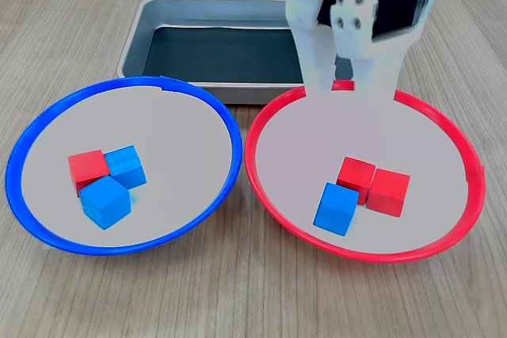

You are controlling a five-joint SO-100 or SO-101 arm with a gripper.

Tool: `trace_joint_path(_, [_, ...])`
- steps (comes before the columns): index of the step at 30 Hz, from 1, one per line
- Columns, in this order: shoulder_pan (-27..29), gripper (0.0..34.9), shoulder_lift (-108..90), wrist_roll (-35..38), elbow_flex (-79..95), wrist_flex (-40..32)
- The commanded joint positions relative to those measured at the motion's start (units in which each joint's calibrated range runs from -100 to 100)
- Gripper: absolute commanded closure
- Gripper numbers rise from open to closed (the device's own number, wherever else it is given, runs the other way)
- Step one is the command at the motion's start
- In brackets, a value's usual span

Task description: Resolve any anomalies and move all blocks to matching dishes

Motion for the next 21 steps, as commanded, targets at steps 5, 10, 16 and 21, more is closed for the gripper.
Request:
trace_joint_path(5, [2.7,18.7,2.7,-8.8,-8.0,-3.3])
trace_joint_path(10, [3.4,18.3,5.9,-9.9,-11.9,-5.0])
trace_joint_path(16, [3.3,17.9,8.6,-10.8,-13.1,-7.2])
trace_joint_path(21, [2.8,17.6,9.7,-10.7,-13.3,-6.9])
